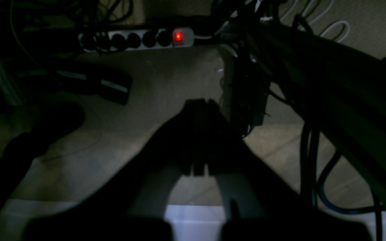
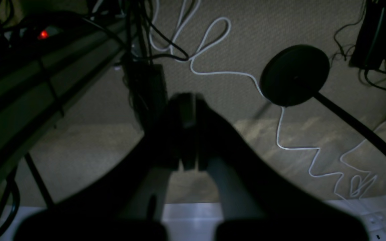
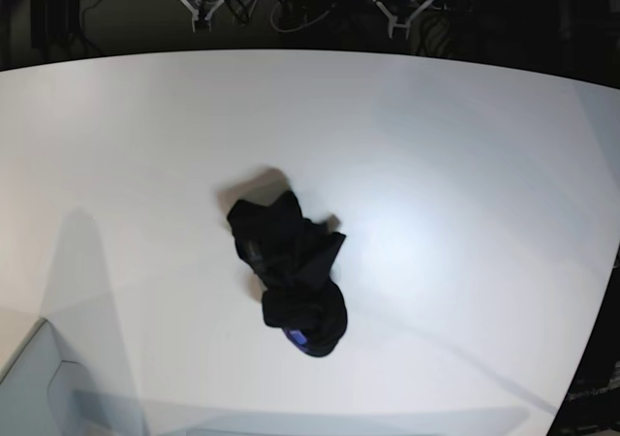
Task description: Layout the t-shirt on the table in an organized manner, then fold the t-shirt properly
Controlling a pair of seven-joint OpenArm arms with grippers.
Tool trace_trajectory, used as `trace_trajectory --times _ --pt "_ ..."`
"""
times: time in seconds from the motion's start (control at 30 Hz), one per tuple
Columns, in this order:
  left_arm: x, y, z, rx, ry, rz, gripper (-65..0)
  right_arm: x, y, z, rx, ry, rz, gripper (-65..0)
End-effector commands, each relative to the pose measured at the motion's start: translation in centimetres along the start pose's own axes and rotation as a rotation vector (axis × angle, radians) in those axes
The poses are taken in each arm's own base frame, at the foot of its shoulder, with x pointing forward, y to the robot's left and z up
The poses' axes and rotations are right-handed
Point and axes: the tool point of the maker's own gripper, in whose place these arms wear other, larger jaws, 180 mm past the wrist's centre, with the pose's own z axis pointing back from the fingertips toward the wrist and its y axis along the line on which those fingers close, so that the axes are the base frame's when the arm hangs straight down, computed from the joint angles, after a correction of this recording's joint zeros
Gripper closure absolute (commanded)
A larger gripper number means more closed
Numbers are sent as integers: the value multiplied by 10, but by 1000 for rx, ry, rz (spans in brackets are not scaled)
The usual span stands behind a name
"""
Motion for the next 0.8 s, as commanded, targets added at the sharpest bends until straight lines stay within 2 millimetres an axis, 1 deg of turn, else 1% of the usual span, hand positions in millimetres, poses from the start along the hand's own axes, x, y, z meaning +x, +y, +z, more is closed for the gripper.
trace_trajectory --times 0.0,0.23,0.43,0.57,0.77 --pt "-1 2 0 8 1 2 0 1 3 0 16 -3 1 0" --pt "-1 3 0 9 1 -1 0 2 2 0 13 -3 -5 0" --pt "-1 3 0 9 1 -4 0 3 6 0 19 -9 -8 0" --pt "-1 3 0 9 1 -4 0 3 12 0 28 -10 -10 0" --pt "-1 4 0 11 1 -4 0 2 13 0 29 -8 -11 0"
